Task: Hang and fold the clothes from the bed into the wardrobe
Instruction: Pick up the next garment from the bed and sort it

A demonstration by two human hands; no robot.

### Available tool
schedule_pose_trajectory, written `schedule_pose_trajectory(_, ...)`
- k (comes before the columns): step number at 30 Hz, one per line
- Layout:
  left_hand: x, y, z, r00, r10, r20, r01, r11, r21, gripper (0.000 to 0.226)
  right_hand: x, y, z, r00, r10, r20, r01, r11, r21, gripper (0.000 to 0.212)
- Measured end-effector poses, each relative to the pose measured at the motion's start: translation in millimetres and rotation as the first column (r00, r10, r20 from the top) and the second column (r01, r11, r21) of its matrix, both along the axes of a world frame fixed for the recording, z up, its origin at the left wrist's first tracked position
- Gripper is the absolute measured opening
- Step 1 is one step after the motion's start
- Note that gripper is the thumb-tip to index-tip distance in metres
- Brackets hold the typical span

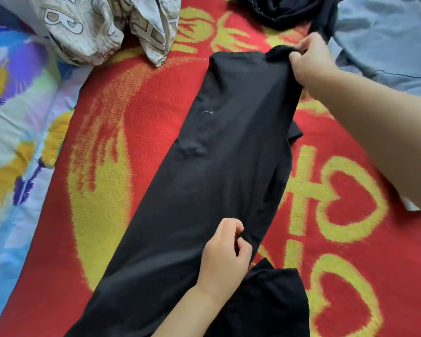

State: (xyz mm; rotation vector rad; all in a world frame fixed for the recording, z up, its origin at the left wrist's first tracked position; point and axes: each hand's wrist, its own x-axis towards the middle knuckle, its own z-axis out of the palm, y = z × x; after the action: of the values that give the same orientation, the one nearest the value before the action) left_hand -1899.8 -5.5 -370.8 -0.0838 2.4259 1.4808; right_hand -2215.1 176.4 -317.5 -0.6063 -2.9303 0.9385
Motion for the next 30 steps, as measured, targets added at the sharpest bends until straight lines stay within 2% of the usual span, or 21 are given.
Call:
schedule_pose_trajectory(2,2.7,8.5,-4.0,0.991,-0.121,0.052,0.124,0.990,-0.068,0.009,13.6,21.6,-17.0,0.996,-0.019,0.092,0.024,0.998,-0.054,0.035)
schedule_pose_trajectory(4,6.6,15.2,-15.6,0.980,-0.176,0.093,0.194,0.950,-0.244,0.014,29.5,34.8,-37.5,0.968,-0.038,0.249,0.079,0.985,-0.156,0.045)
schedule_pose_trajectory(7,13.5,26.0,-30.1,0.976,-0.216,-0.001,0.189,0.855,-0.483,0.044,43.4,34.5,-54.9,0.899,-0.139,0.416,0.256,0.936,-0.241,0.048)
schedule_pose_trajectory(8,14.6,29.9,-32.8,0.972,-0.234,-0.018,0.189,0.827,-0.530,0.054,47.5,30.7,-53.6,0.881,-0.136,0.453,0.263,0.937,-0.230,0.048)
schedule_pose_trajectory(11,10.7,39.5,-32.2,0.970,-0.242,-0.036,0.170,0.773,-0.611,0.072,58.5,27.4,-39.8,0.810,-0.048,0.585,0.173,0.972,-0.160,0.036)
schedule_pose_trajectory(14,2.6,44.0,-33.2,0.972,-0.233,-0.027,0.160,0.743,-0.650,0.070,78.6,39.2,-22.1,0.732,0.055,0.679,0.194,0.938,-0.286,0.019)
schedule_pose_trajectory(17,-1.6,43.1,-36.2,0.971,-0.240,0.005,0.185,0.734,-0.653,0.062,98.8,49.1,-20.8,0.757,0.088,0.647,0.276,0.855,-0.439,0.019)
schedule_pose_trajectory(19,-1.3,42.4,-37.8,0.966,-0.258,0.010,0.200,0.721,-0.663,0.054,106.6,47.7,-31.1,0.789,0.045,0.612,0.339,0.800,-0.495,0.025)
schedule_pose_trajectory(21,-0.4,42.0,-38.4,0.964,-0.267,0.011,0.206,0.714,-0.669,0.051,104.4,44.1,-44.0,0.825,-0.062,0.562,0.391,0.780,-0.488,0.027)
schedule_pose_trajectory(23,-0.4,42.1,-37.9,0.967,-0.256,0.004,0.192,0.713,-0.674,0.051,92.4,45.9,-54.1,0.884,-0.243,0.400,0.437,0.734,-0.520,0.020)
schedule_pose_trajectory(24,-0.2,42.3,-38.1,0.968,-0.253,-0.006,0.181,0.711,-0.679,0.051,84.1,49.7,-57.0,0.910,-0.320,0.262,0.412,0.758,-0.506,0.020)
schedule_pose_trajectory(26,0.3,42.6,-39.3,0.968,-0.250,-0.032,0.159,0.702,-0.694,0.052,65.5,62.7,-60.7,0.936,-0.352,0.015,0.336,0.881,-0.333,0.027)
schedule_pose_trajectory(28,2.0,42.7,-41.7,0.963,-0.262,-0.055,0.149,0.692,-0.706,0.053,54.7,70.8,-61.7,0.951,-0.310,0.015,0.302,0.915,-0.268,0.031)
schedule_pose_trajectory(30,3.5,43.5,-43.4,0.958,-0.282,-0.061,0.153,0.678,-0.718,0.055,47.7,72.2,-64.0,0.934,-0.336,0.126,0.359,0.873,-0.330,0.031)
